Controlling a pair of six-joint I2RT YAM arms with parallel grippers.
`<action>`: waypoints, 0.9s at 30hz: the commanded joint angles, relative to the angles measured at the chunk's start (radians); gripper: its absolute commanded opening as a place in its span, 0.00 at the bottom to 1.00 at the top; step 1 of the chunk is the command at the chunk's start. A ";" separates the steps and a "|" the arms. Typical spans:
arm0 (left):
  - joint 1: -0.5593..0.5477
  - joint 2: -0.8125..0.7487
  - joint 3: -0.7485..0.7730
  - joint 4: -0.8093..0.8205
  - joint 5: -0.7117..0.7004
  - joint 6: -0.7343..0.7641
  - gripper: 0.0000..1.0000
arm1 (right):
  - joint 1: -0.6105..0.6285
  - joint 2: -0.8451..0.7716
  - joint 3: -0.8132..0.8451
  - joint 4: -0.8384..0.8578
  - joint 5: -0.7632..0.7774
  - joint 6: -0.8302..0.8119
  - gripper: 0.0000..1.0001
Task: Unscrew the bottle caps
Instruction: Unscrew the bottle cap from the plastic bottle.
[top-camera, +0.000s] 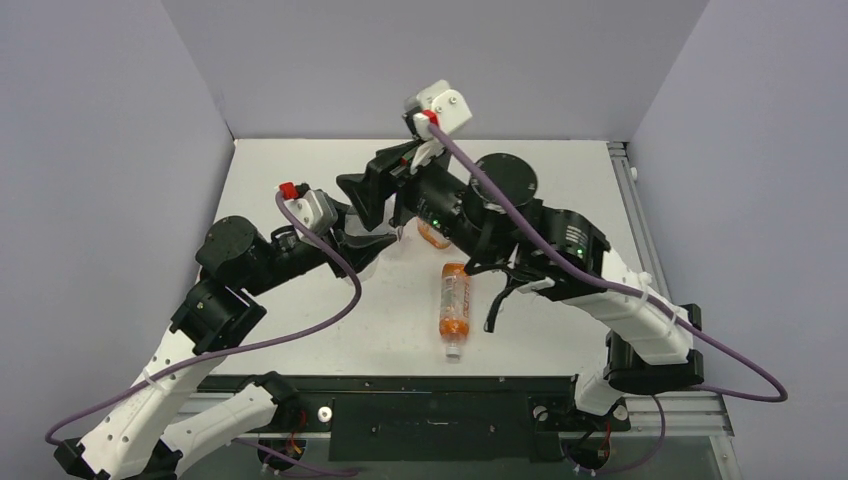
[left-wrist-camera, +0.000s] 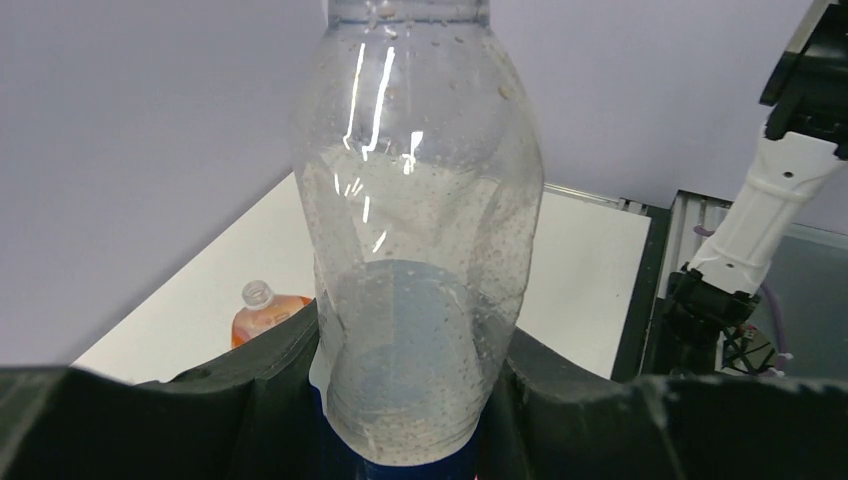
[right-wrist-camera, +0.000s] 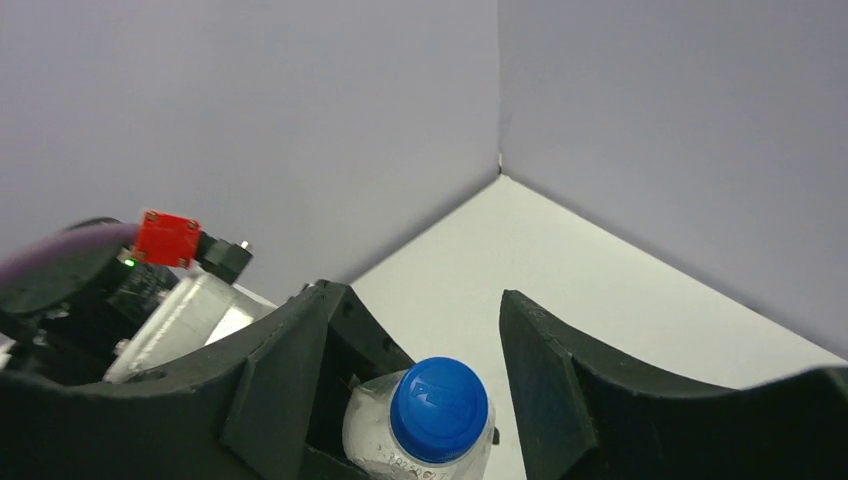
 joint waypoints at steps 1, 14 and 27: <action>-0.001 -0.010 0.007 0.010 -0.091 0.055 0.00 | 0.006 0.014 0.030 -0.043 0.098 0.005 0.54; -0.001 -0.013 -0.003 0.040 -0.106 0.028 0.00 | -0.036 -0.003 -0.026 -0.022 0.085 0.092 0.24; -0.001 -0.020 -0.008 0.071 -0.106 0.022 0.00 | -0.042 -0.039 -0.079 0.015 0.144 0.104 0.12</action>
